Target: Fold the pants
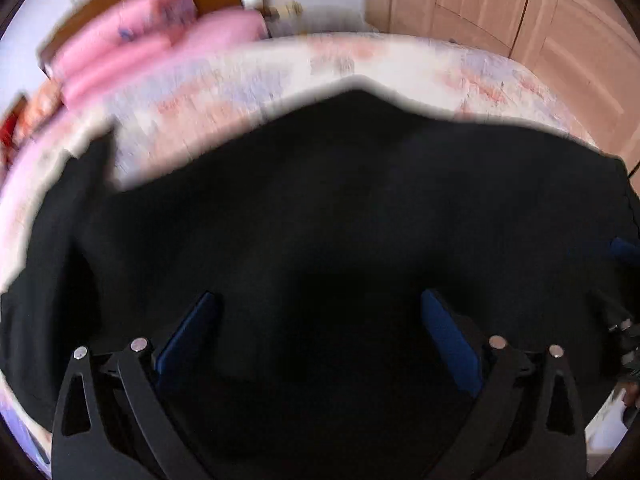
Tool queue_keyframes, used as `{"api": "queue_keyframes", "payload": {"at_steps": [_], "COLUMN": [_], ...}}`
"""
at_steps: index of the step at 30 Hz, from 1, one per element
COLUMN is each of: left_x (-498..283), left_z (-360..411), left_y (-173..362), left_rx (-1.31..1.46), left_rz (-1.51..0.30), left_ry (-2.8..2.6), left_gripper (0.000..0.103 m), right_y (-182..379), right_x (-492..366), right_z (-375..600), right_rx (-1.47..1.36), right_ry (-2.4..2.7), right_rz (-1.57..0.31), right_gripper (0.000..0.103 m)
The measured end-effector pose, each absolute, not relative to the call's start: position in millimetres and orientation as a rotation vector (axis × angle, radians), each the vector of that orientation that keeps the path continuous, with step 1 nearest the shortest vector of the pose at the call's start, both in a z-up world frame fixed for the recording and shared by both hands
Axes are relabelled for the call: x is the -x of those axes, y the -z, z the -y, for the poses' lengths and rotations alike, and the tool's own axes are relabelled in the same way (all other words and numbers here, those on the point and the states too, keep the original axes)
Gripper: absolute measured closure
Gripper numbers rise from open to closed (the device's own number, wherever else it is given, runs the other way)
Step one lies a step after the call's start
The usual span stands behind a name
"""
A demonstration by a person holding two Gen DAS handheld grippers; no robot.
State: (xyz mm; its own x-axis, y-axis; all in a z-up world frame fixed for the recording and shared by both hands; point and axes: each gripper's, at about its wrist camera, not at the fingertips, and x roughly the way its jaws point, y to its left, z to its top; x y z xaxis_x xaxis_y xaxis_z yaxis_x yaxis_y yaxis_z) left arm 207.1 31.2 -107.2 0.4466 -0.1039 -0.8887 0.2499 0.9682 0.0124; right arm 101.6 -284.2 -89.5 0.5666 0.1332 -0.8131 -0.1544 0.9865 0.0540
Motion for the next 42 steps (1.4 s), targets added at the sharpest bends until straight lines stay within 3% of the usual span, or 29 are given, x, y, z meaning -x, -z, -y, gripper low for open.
{"api": "queue_keyframes", "payload": {"at_steps": [7, 13, 20, 24, 29, 35, 36, 38, 42], "left_x": [-250, -313, -237, -192, -152, -155, -155, -162, -184], "left_z": [-97, -186, -345, -477, -577, -594, -593, -586, -579], "left_y": [26, 26, 22, 35, 70, 98, 97, 94, 108], "left_rx": [-0.056, 0.004, 0.212, 0.392, 0.631, 0.649, 0.648, 0.630, 0.535], "left_rz": [-0.952, -0.964, -0.795, -0.840, -0.847, -0.894, -0.888, -0.898, -0.999], "left_ry": [0.182, -0.107, -0.208, -0.300, -0.303, -0.132, -0.100, -0.041, -0.073], "left_gripper": [0.002, 0.002, 0.002, 0.005, 0.006, 0.012, 0.022, 0.030, 0.027], "right_y": [36, 22, 44, 46, 50, 60, 61, 63, 67], "right_x": [-106, -146, -169, -176, -187, -195, -197, -199, -204], "right_z": [273, 217, 170, 152, 131, 101, 98, 92, 84], "right_rx": [0.066, 0.116, 0.154, 0.134, 0.081, 0.105, 0.103, 0.095, 0.077], "right_ry": [-0.241, -0.388, -0.536, -0.563, -0.604, -0.625, -0.626, -0.630, -0.636], "right_rz": [-0.853, -0.781, -0.824, -0.839, -0.884, -0.933, -0.939, -0.951, -0.964], "right_gripper": [0.013, 0.013, 0.013, 0.013, 0.013, 0.013, 0.013, 0.013, 0.013]}}
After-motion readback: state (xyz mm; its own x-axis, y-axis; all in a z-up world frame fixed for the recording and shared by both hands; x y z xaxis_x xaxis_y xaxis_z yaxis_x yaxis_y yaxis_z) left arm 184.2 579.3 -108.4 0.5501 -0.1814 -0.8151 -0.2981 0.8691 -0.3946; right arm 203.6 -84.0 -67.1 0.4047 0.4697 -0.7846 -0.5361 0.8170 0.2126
